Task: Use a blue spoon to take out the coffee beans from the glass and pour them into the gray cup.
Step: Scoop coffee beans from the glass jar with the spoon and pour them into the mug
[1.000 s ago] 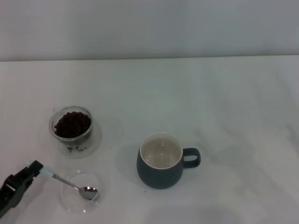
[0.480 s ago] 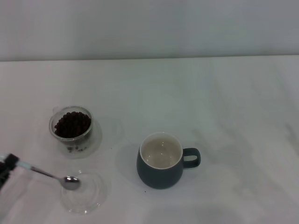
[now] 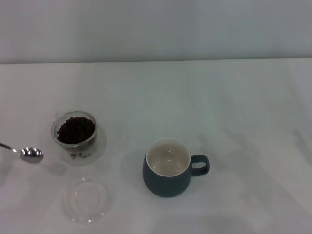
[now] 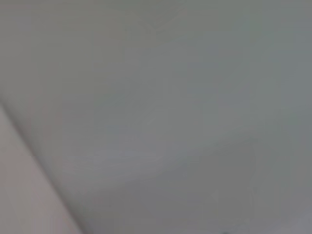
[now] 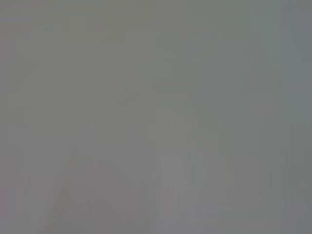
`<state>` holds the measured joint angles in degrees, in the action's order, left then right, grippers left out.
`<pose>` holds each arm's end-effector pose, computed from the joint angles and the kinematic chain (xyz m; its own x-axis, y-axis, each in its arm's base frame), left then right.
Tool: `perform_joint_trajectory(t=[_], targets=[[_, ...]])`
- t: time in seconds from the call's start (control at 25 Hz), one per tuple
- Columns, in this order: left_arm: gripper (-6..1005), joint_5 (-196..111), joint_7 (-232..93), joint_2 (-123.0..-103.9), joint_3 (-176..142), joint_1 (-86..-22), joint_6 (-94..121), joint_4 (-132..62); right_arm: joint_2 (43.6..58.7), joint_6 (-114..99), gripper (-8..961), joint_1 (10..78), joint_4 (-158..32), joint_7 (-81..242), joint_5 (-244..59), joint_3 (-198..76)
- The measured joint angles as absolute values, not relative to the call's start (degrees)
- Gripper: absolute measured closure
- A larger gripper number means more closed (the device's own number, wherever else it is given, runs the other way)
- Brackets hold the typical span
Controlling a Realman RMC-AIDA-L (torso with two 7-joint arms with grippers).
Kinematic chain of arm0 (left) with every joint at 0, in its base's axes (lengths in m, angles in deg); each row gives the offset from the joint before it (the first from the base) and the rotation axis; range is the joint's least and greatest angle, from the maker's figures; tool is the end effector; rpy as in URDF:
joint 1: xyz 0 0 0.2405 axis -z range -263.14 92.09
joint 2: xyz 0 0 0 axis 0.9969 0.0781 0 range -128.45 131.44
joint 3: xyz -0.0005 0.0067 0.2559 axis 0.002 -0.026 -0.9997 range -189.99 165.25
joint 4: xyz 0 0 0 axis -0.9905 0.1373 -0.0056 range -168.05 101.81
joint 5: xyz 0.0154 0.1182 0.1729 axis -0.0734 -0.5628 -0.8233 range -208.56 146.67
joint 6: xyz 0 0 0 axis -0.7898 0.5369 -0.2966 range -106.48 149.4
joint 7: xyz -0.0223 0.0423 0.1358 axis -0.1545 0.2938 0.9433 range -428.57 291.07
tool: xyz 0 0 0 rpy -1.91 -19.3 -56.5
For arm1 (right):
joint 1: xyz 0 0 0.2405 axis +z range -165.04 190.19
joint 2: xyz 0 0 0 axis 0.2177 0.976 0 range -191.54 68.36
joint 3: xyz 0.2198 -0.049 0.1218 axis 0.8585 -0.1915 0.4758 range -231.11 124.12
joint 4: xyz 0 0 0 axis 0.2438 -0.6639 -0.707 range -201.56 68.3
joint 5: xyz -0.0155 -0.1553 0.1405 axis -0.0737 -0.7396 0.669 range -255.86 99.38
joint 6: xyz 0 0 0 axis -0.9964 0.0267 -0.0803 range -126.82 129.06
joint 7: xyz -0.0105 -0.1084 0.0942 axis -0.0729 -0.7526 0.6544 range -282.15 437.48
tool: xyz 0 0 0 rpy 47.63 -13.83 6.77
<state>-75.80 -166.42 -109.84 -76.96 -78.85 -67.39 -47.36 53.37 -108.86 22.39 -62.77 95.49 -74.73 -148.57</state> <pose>-0.3739 0.2252 0.0565 -0.2616 0.3706 0.8912 0.8898 -0.2652 0.3714 0.3371 0.2063 0.0644 0.5796 0.4819 -0.6572 -0.6219 -0.2596 -0.7388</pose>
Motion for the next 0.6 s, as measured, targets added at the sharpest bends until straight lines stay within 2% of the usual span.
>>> perform_joint_trajectory(t=[0.36, 0.6], targets=[[878, -78.94, -171.58, -105.30, -77.42, -70.54, -62.24, -47.23, 53.37, -108.45, 227, 23.71, -62.41, 93.34, -75.49, -150.67], [878, -82.92, -174.93, -103.16, -77.40, -65.31, -55.94, -47.77, 53.45, -107.47, 227, 23.84, -62.31, 92.15, -75.52, -151.69]])
